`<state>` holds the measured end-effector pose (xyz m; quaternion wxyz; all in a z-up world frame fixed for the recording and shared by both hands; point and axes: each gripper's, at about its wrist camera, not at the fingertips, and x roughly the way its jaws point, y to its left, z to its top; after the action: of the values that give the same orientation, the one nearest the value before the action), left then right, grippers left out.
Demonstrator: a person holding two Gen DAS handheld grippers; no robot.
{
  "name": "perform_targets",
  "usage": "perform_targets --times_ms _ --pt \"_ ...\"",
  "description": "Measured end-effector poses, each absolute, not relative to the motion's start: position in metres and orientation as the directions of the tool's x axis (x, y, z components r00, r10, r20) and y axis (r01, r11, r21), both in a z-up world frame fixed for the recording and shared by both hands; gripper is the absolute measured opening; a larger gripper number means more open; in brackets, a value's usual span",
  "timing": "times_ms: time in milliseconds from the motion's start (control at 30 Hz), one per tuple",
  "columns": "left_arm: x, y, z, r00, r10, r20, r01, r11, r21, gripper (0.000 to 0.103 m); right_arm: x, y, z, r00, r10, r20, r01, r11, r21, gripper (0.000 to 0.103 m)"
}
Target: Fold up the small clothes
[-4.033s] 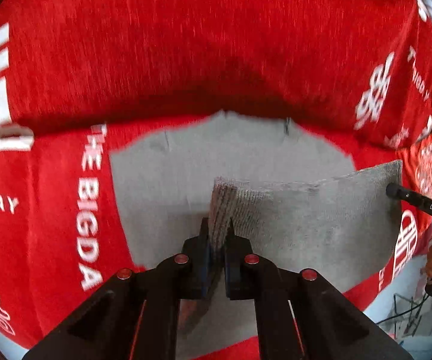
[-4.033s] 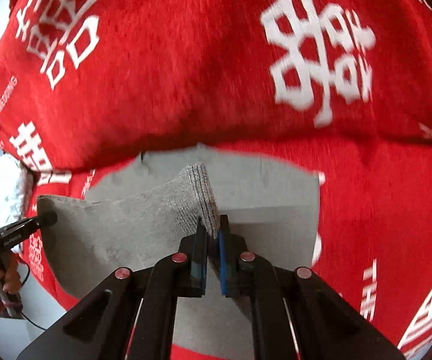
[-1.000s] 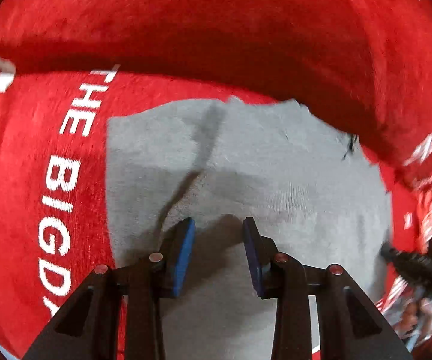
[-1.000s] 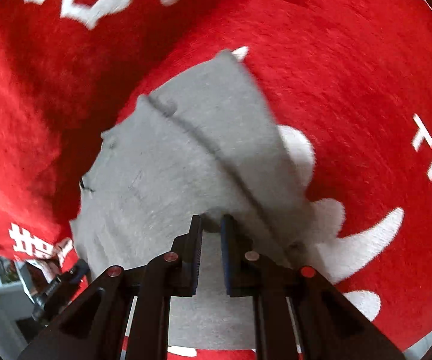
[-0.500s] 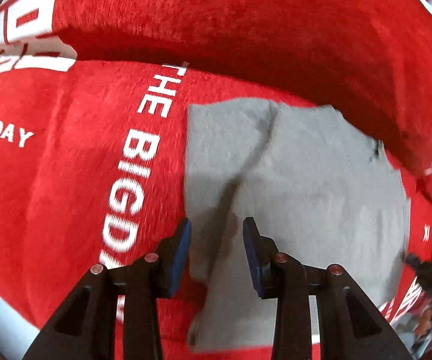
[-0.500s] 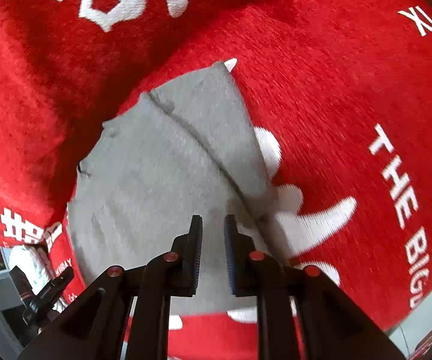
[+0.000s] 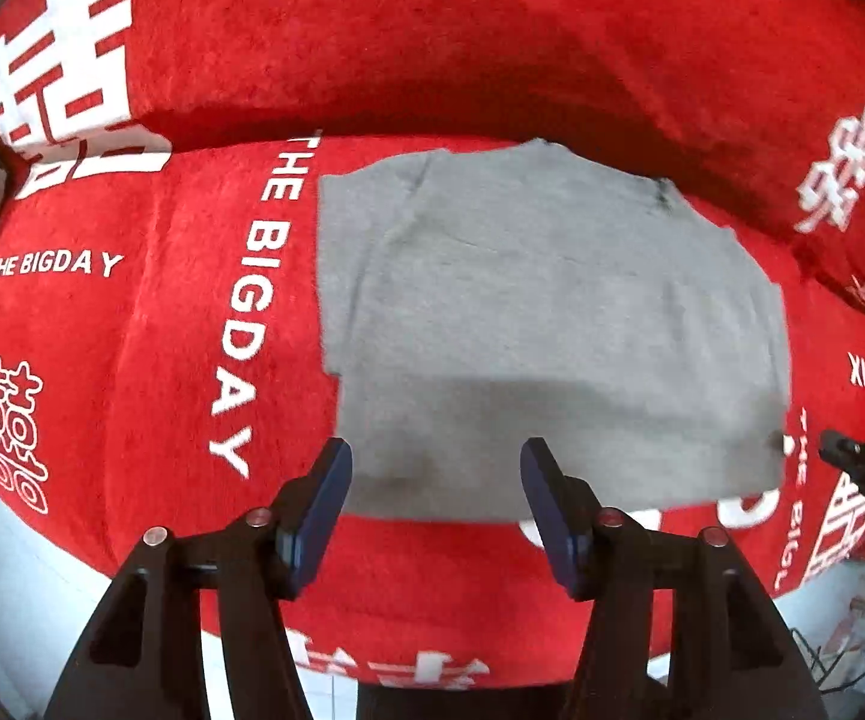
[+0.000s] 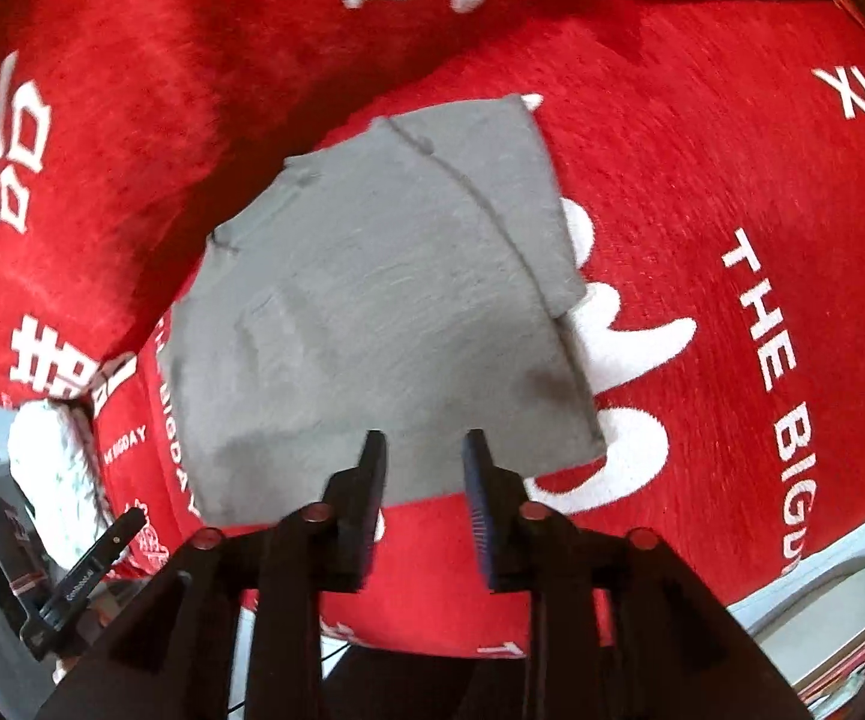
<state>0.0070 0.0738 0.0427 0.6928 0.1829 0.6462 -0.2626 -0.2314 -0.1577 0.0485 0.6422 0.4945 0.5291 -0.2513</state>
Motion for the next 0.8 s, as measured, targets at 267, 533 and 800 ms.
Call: perform_targets --times_ms 267,533,800 --pt "-0.025 0.068 0.068 0.060 -0.078 -0.995 0.600 0.799 -0.027 0.092 -0.218 -0.143 0.080 0.301 0.193 -0.934 0.806 0.472 0.358 0.055" --pt "-0.039 0.068 0.082 0.082 -0.054 -0.995 0.586 0.811 0.004 0.093 -0.212 -0.133 0.097 0.305 0.158 -0.939 0.772 0.536 0.341 0.083" --pt "-0.037 0.072 0.093 0.123 0.017 -0.992 0.565 0.821 0.085 0.103 -0.195 -0.114 0.105 0.274 0.083 -0.958 0.707 0.657 0.260 0.085"
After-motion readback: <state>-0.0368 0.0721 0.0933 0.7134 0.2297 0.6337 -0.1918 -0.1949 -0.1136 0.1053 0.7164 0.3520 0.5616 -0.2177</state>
